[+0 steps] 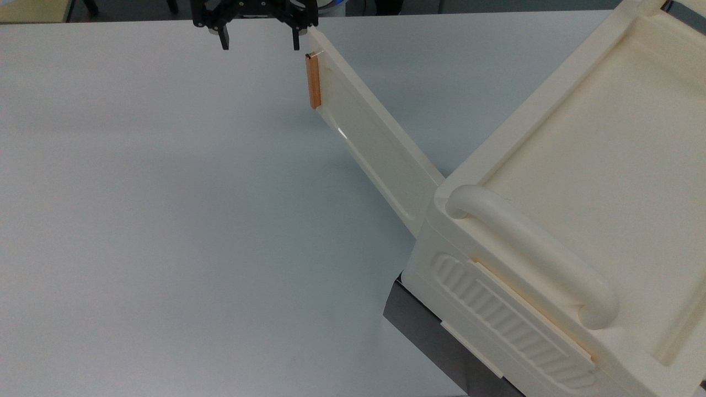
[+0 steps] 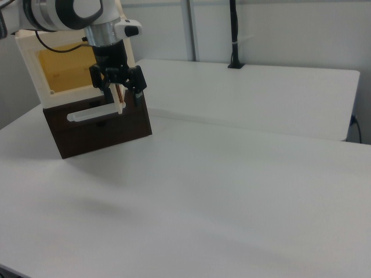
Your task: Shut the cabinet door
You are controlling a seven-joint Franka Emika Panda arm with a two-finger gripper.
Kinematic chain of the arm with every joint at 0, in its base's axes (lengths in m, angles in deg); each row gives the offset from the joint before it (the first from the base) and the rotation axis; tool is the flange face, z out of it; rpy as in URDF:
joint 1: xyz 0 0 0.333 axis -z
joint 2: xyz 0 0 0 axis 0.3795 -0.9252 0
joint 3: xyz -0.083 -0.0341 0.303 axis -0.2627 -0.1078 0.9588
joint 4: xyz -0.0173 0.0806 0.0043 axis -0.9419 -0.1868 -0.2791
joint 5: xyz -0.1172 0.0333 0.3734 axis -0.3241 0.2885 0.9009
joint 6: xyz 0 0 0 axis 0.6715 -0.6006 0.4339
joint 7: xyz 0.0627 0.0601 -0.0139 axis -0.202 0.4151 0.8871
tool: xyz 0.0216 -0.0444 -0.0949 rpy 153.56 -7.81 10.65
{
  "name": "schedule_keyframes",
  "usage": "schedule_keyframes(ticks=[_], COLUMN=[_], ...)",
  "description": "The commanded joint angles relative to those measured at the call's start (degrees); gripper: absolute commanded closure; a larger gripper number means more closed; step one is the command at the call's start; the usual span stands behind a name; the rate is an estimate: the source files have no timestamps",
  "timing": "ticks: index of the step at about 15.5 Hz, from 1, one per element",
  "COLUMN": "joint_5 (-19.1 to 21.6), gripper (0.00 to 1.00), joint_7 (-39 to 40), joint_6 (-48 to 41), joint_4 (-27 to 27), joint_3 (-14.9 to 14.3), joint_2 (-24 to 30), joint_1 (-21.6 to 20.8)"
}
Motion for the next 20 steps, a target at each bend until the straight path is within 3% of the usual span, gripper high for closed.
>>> schedule_keyframes(ticks=[1, 12, 13, 16, 17, 18, 20], joint_5=[-0.8, -0.8, -0.8, -0.3, -0.3, -0.2, -0.2], gripper=[0.0, 0.0, 0.08, 0.75, 0.91, 1.0, 1.0], joint_7=[-0.5, -0.1, 0.0, 1.5, 1.5, 1.5, 1.5], joint_6=[-0.8, -0.8, -0.8, -0.5, -0.5, -0.4, -0.3], joint_4=[1.1, 1.1, 1.2, 1.2, 1.2, 1.2, 1.1], joint_3=[0.0, 0.0, 0.1, 0.1, 0.1, 0.1, 0.1], joint_2=[1.2, 1.2, 1.2, 1.2, 1.2, 1.1, 1.1], joint_1=[0.2, 0.4, 0.4, 0.8, 0.8, 0.9, 1.1])
